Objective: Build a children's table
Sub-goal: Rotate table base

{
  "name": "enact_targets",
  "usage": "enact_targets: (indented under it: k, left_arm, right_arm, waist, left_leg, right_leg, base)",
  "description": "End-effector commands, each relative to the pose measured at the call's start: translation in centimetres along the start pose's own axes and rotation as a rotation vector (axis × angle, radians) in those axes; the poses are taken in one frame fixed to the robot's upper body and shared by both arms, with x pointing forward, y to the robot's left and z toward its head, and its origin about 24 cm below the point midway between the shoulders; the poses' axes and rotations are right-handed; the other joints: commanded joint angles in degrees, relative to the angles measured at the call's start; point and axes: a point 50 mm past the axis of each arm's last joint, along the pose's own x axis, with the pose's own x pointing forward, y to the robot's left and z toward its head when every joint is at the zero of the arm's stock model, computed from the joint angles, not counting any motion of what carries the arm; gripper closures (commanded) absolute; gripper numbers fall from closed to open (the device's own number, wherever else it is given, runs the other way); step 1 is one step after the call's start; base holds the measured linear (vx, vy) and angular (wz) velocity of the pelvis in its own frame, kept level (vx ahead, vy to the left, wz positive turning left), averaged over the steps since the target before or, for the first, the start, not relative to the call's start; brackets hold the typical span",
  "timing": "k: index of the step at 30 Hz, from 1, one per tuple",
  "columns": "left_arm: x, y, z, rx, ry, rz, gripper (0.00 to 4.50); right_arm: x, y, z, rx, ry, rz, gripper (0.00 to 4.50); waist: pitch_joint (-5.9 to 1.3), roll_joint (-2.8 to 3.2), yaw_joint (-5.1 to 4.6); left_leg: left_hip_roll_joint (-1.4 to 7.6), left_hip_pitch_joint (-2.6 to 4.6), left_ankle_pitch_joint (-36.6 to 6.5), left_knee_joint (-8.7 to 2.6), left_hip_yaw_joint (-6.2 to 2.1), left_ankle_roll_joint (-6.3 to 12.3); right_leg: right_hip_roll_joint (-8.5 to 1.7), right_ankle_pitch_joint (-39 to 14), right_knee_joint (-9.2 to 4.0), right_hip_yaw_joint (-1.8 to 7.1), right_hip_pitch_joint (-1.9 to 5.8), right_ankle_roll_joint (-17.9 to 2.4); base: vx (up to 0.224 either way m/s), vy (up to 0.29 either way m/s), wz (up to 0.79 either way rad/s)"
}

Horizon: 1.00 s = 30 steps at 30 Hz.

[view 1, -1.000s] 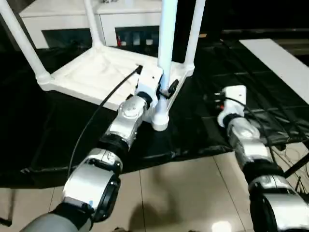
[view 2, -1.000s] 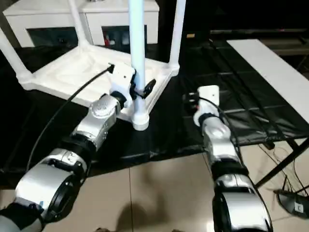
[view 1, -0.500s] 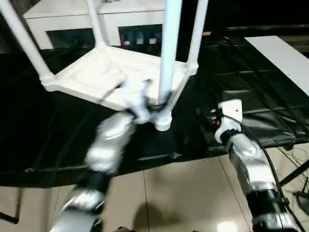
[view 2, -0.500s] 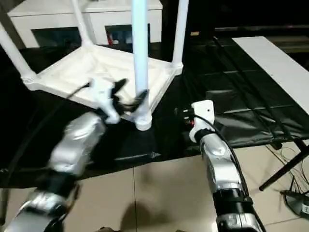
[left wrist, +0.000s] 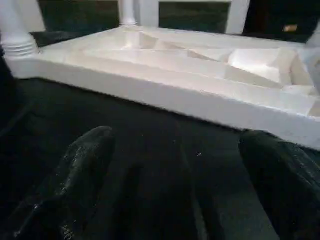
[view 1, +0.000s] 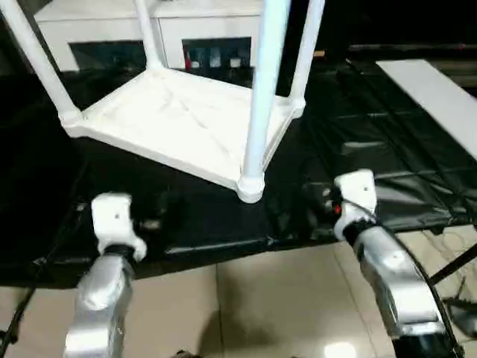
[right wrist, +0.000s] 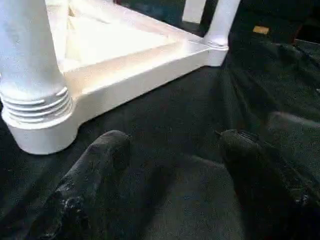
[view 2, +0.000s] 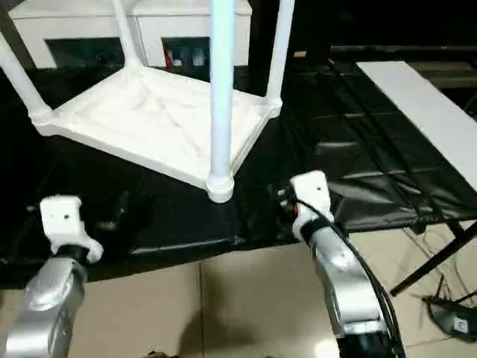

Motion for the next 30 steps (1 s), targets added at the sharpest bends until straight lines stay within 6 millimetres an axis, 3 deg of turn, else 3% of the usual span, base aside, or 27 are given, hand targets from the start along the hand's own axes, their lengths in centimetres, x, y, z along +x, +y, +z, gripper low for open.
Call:
enact_targets:
  k: [1,2,3,4,5,6,7,8,9,11,12,14,15,16,18,19,20,21,22,23,24,25,26,27,28,29,30]
  left_arm:
    - [0.5,-1.2,1.3,0.013,-0.04,-0.041,0.02]
    - [0.6,-1.5,1.4,0.015,-0.039,-0.048,0.02]
    - [0.6,-1.7,1.4,0.019,-0.043,-0.056,0.02]
    - [0.7,-2.0,1.4,0.03,-0.043,-0.068,0.02]
    - [0.8,-2.1,1.4,0.036,-0.042,-0.075,0.02]
    - [0.8,-2.2,1.4,0.042,-0.042,-0.078,0.02]
    - [0.8,-2.3,1.3,0.042,-0.039,-0.078,0.02]
    - [0.7,-2.3,1.3,0.04,-0.036,-0.076,0.02]
    - [0.7,-2.3,1.3,0.039,-0.033,-0.075,0.02]
    - [0.8,-2.2,1.3,0.038,-0.028,-0.07,0.02]
    - [0.8,-2.1,1.3,0.036,-0.027,-0.068,0.02]
    - [0.9,-2.0,1.4,0.042,-0.026,-0.064,0.02]
    - [0.9,-2.0,1.4,0.045,-0.026,-0.063,0.02]
    - [0.9,-1.9,1.4,0.047,-0.026,-0.061,0.02]
    - [0.9,-1.8,1.4,0.046,-0.026,-0.058,0.02]
    - [0.9,-1.8,1.4,0.046,-0.026,-0.058,0.02]
    - [0.9,-1.9,1.4,0.045,-0.024,-0.059,0.02]
    - [0.8,-1.9,1.4,0.045,-0.023,-0.059,0.02]
    - [0.8,-1.9,1.4,0.045,-0.022,-0.059,0.02]
    - [0.8,-1.8,1.4,0.045,-0.02,-0.059,0.02]
    - [0.8,-1.8,1.4,0.045,-0.02,-0.058,0.02]
    - [0.8,-1.8,1.3,0.049,-0.015,-0.062,0.02]
    - [0.8,-1.8,1.2,0.049,-0.011,-0.08,0.02]
    - [0.8,-1.8,1.2,0.046,-0.012,-0.09,0.02]
    - [0.8,-2.1,1.1,0.044,-0.002,-0.153,0.02]
    - [0.8,-2.1,1.1,0.044,0.0,-0.163,0.02]
    - [0.9,-2.4,0.9,0.045,0.016,-0.254,0.02]
  right_arm:
    - [0.1,-0.3,0.7,-0.023,-0.007,-0.023,1.22]
    - [0.2,-0.4,0.7,-0.027,-0.006,-0.033,1.22]
    - [0.3,-0.6,0.8,-0.024,-0.006,-0.053,1.22]
    - [0.4,-0.8,0.8,-0.012,-0.008,-0.075,1.22]
    - [0.4,-0.9,0.8,-0.003,-0.01,-0.086,1.22]
    - [0.4,-0.9,0.8,0.002,-0.008,-0.091,1.22]
    - [0.4,-1.0,0.8,0.001,-0.003,-0.094,1.22]
    - [0.4,-0.9,0.8,-0.004,0.002,-0.09,1.22]
    - [0.4,-0.8,0.8,-0.007,0.003,-0.08,1.22]
    - [0.3,-0.3,0.9,0.002,-0.004,-0.037,1.22]
    - [0.3,-0.1,0.9,0.01,-0.008,-0.023,1.22]
    - [0.2,0.2,1.0,0.009,-0.016,0.003,1.22]
    - [0.2,0.3,1.0,-0.018,-0.012,0.012,1.22]
    - [0.2,0.5,0.9,-0.045,-0.004,0.025,1.22]
    - [0.2,0.7,0.8,-0.053,0.005,0.026,1.22]
    - [0.2,0.7,0.8,-0.052,0.005,0.026,1.22]
    - [0.2,0.7,0.8,-0.043,-0.001,0.015,1.22]
    - [0.2,0.6,0.8,-0.009,-0.002,0.001,1.22]
    - [0.2,0.5,0.8,0.015,-0.002,-0.007,1.22]
    - [0.2,0.3,0.8,0.001,0.004,-0.019,1.22]
    - [0.3,0.2,0.7,-0.018,0.008,-0.023,1.22]
    - [0.3,0.0,0.7,-0.023,0.01,-0.026,1.22]
    - [0.3,-0.1,0.6,-0.022,0.009,-0.029,1.22]
    - [0.2,-0.1,0.6,-0.021,0.009,-0.03,1.22]
    - [0.2,-0.3,0.6,-0.02,0.006,-0.036,1.22]
    - [0.2,-0.3,0.6,-0.02,0.005,-0.037,1.22]
    - [0.2,-0.4,0.6,-0.02,0.004,-0.039,1.22]
  waist:
    - [-1.27,-0.19,-1.45]
    - [-1.35,1.39,-0.9]
    - [-1.52,1.44,-0.95]
    - [-2.05,0.62,-2.07]
    - [-1.21,-0.55,-2.98]
    - [-1.36,-0.7,-3.26]
    - [-1.58,-0.68,-2.73]
    - [-1.94,-0.03,-2.34]
    - [-2.34,-0.01,-2.36]
    - [-3.65,0.82,-2.97]
    - [-4.01,0.91,-3.2]
    - [-4.53,0.76,-3.52]
    - [-4.7,0.69,-3.31]
    - [-5.47,0.53,-2.63]
    - [-6.22,0.77,-2.18]
    - [-6.6,0.72,-1.0]
    - [-6.44,1.85,-1.68]
    - [-7.32,4.18,-4.27]
    - [-7.04,2.67,-5.93]
    - [-5.73,1.98,-4.09]
    - [-5.38,1.44,-3.9]
    - [-5.03,-0.6,-3.06]
    - [-4.54,-3.9,-2.06]
    - [-3.63,-4.43,-0.31]
    - [-4.69,-3.75,0.43]
    - [-4.47,-3.71,0.32]
    - [-4.03,-3.05,0.4]
  left_leg:
    - [2.93,2.6,-46.92,-6.79,-4.79,-2.58]
    - [3.13,-0.99,-49.29,-9.56,-4.56,-2.6]
    - [3.01,-1.06,-50.57,-10.41,-4.2,-2.78]
    - [2.33,1.2,-48.18,-8.98,-4.82,-2.61]
    - [1.65,6.78,-45.85,-4.58,-3.37,-3.84]
    - [1.14,5.88,-41.68,-3.7,-3.4,-3.17]
    - [1.45,2.99,-33.89,-4.15,-3.43,-1.33]
    - [1.59,2.56,-30.58,-4.51,-3.55,-0.74]
    - [1.72,2.78,-29.6,-4.74,-3.62,-0.49]
    - [2.42,3.16,-25.13,-5.85,-4.13,1.09]
    - [2.54,3.8,-23.49,-5.9,-4.21,2.11]
    - [2.06,4.43,-17.25,-5.08,-3.9,8.03]
    - [1.47,3.47,-14.38,-4.52,-3.6,9.34]
    - [0.01,1.47,-7.34,-3.24,-3.11,12.07]
    - [-0.63,1.47,2.86,-2.25,-3.7,16.11]
    - [-3.95,-3.37,8.78,0.03,-4.75,25.01]
    - [-3.23,-0.97,16.68,0.11,-7.75,29.17]
    - [1.31,9.69,22.28,0.22,-10.93,28.73]
    - [8.62,14.39,35.97,0.07,-17.09,32.02]
    - [7.57,11.06,38.72,-0.48,-14.81,31.44]
    - [6.6,9.25,35.08,-1.74,-12.76,29.96]
    - [1.92,7.72,21.02,-1.38,-8.46,24.23]
    - [-4.78,3.69,0.82,0.74,-5.32,17.36]
    - [-7.16,1.84,-9.32,5.46,-4.34,14.74]
    - [-5.31,-0.32,-8.17,8.28,-6.9,9.52]
    - [-4.65,-2.09,-1.81,7.98,-7.77,5.15]
    - [-4.12,-1.81,0.59,7.2,-8.03,3.56]
  right_leg:
    - [-1.15,-38.51,-6.14,-2.4,1.46,-0.99]
    - [-1.15,-37.02,-2.44,-2.31,5.66,-0.37]
    - [-0.84,-32.08,0.3,-1.98,6.33,-1.56]
    - [-1.76,-26.85,-1.75,-0.82,4.95,-3.61]
    - [-2.78,-37.31,-7.13,-0.6,-0.05,-5.84]
    - [-3.18,-40.62,-7.56,-0.44,1.38,-5.47]
    - [-4.35,-42.83,-7.6,0.68,4.78,-4.24]
    - [-4.15,-42.03,-7.32,1.04,5.34,-3.95]
    - [-3.72,-39.53,-6.93,1.14,5.4,-4.7]
    - [-1.89,-20.3,-4.39,0.85,6.11,-10.71]
    - [-1.56,-15.07,-3.77,0.69,5.92,-12.26]
    - [-1.6,-4.81,-2.55,0.6,5.91,-16.04]
    - [-1.9,-3.21,-2.51,0.94,6.86,-16.57]
    - [-2.05,-0.53,-2.61,1.27,8.86,-16.13]
    - [-0.93,6.46,-1.19,1.02,9.07,-15.36]
    - [-2.07,12.47,-2.4,-1.15,13.21,-9.41]
    - [-0.23,13.7,-0.82,-3.33,11.2,-5.34]
    - [2.57,4.03,3.78,-3.51,1.78,-3.7]
    - [0.34,-12.68,8.02,-1.14,-5.35,1.79]
    - [-0.9,-9.44,9.88,0.57,-6.74,4.69]
    - [-1.06,-6.18,10.05,0.91,-6.49,4.62]
    - [-1.09,3.23,4.89,2.1,-4.92,0.33]
    - [-2.07,0.77,-0.06,6.22,1.16,-0.74]
    - [-6.1,-11.33,-4.27,11.04,3.64,-4.11]
    - [-8.83,-14.9,-3.21,12.75,7.27,-11.72]
    - [-7.35,-7.32,-1.78,10.58,7.64,-13.28]
    - [-7.51,-2.04,-1.78,9.86,6.85,-14.42]
  base:
    - [0.0,0.0,0.0]
    - [0.0,0.0,0.0]
    - [0.0,0.0,0.0]
    - [0.084,-0.01,0.27]
    - [0.084,-0.01,0.27]
    - [0.132,-0.016,0.01]
    - [0.094,-0.001,-0.15]
    - [0.094,-0.001,-0.15]
    - [0.091,0.002,-0.04]
    - [0.114,0.012,0.01]
    - [0.148,0.017,0.03]
    - [0.171,0.004,0.09]
    - [0.14,-0.005,0.05]
    - [0.134,-0.008,0.06]
    - [0.146,-0.006,0.13]
    - [0.157,0.003,0.52]
    - [0.157,0.003,0.52]
    - [0.244,-0.089,0.54]
    - [0.289,-0.194,0.02]
    - [0.289,-0.194,0.02]
    - [0.138,-0.139,-0.14]
    - [-0.001,-0.08,0.04]
    - [-0.001,-0.08,0.04]
    - [0.045,-0.072,0.15]
    - [0.092,-0.066,0.06]
    - [0.092,-0.066,0.06]
    - [0.057,-0.061,-0.06]
